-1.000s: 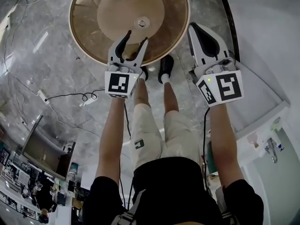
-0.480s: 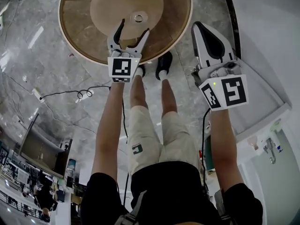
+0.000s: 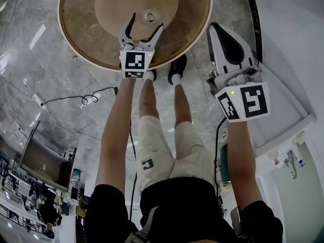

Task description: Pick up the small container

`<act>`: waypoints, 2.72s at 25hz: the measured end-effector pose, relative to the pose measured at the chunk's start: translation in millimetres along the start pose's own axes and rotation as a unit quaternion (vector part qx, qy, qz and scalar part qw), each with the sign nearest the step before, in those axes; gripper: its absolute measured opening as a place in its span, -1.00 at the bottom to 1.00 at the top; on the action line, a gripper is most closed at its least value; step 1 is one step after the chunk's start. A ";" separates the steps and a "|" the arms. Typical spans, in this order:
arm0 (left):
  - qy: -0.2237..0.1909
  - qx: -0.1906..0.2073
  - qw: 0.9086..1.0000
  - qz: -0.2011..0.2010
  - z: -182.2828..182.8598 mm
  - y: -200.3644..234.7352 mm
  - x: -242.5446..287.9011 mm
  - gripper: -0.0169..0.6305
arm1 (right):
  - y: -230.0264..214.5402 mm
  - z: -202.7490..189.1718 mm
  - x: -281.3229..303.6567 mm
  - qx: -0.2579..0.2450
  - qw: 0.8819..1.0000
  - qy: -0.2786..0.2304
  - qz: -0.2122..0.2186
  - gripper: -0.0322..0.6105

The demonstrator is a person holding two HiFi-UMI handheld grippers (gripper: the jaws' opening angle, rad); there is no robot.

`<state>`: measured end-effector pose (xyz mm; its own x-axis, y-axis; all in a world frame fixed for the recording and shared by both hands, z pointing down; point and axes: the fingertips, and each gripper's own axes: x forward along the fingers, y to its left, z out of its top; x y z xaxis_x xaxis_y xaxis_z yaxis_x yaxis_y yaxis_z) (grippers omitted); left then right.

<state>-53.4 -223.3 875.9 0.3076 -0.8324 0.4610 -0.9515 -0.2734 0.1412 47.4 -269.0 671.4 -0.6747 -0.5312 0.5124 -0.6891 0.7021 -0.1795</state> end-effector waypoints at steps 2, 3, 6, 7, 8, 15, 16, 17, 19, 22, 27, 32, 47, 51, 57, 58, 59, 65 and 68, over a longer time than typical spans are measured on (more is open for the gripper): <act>0.003 0.001 1.000 -0.005 -3.0 -0.9 5.3 0.19 | -3.9 -2.3 0.7 0.002 1.000 0.000 -0.003 -0.89; 0.003 0.000 1.000 -0.007 -4.0 -0.6 8.2 0.19 | -5.6 -3.2 1.9 0.003 1.000 0.001 -0.003 -0.89; 0.007 0.005 1.000 -0.013 -6.1 -0.9 16.3 0.19 | -8.9 -3.7 5.0 0.004 1.000 0.001 -0.005 -0.89; 0.009 0.008 1.000 -0.015 -6.7 -1.0 18.4 0.19 | -9.2 -3.2 5.5 0.004 1.000 0.000 -0.006 -0.89; 0.011 0.011 1.000 -0.016 -7.2 -0.9 20.1 0.19 | -9.2 -2.7 6.1 0.005 1.000 -0.001 -0.006 -0.89; 0.027 0.017 0.999 -0.021 -11.5 -0.1 32.1 0.19 | -11.2 -4.0 9.0 0.007 1.000 0.003 -0.007 -0.89; 0.027 0.018 0.999 -0.022 -11.9 0.0 32.8 0.19 | -10.9 -4.6 9.5 0.007 1.000 0.004 -0.008 -0.89; 0.027 0.019 0.999 -0.023 -12.1 0.4 33.3 0.19 | -10.3 -5.4 10.2 0.008 1.000 0.005 -0.008 -0.89; 0.026 0.020 0.999 -0.025 -10.9 1.1 35.2 0.19 | -9.9 -6.5 11.5 0.008 1.000 0.007 -0.008 -0.89; 0.024 0.022 0.999 -0.026 -7.7 1.5 39.4 0.19 | -11.2 -7.0 12.2 0.010 1.000 0.008 -0.009 -0.89; 0.028 0.036 0.999 -0.028 -8.3 1.8 42.2 0.18 | -10.8 -10.0 10.2 0.011 1.000 0.010 -0.010 -0.89; 0.034 0.045 0.998 -0.028 -8.9 -0.1 41.7 0.18 | -11.8 -13.1 6.1 0.014 1.000 0.013 -0.013 -0.89; 0.051 0.026 0.998 -0.035 16.6 -8.9 -0.8 0.15 | -3.3 6.2 -15.7 0.014 1.000 0.009 -0.007 -0.89; 0.050 0.042 0.997 -0.040 46.1 -12.9 -31.8 0.15 | 11.5 21.9 -30.2 0.000 1.000 0.010 0.007 -0.89; 0.055 0.055 0.995 -0.058 98.4 -11.3 -82.0 0.15 | 27.4 56.2 -48.9 -0.010 1.000 -0.004 0.003 -0.89; 0.057 0.053 0.995 -0.059 106.6 -11.9 -92.6 0.15 | 31.9 64.2 -52.3 -0.011 1.000 -0.007 0.002 -0.89; 0.059 0.049 0.995 -0.061 115.4 -13.2 -103.5 0.15 | 36.2 72.2 -56.6 -0.011 1.000 -0.011 0.000 -0.89; 0.052 0.057 0.995 -0.064 177.7 -24.0 -154.8 0.15 | 59.8 118.1 -80.8 -0.019 0.999 -0.046 -0.005 -0.89; 0.042 0.071 0.994 -0.070 218.0 -27.8 -170.8 0.15 | 67.8 148.3 -90.0 -0.030 0.997 -0.067 -0.008 -0.89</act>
<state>-77.5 -178.6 602.2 0.4296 -0.7403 0.5172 -0.8869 -0.4536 0.0874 22.1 -244.0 488.6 -0.6958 -0.5987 0.3967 -0.6859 0.7178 -0.1198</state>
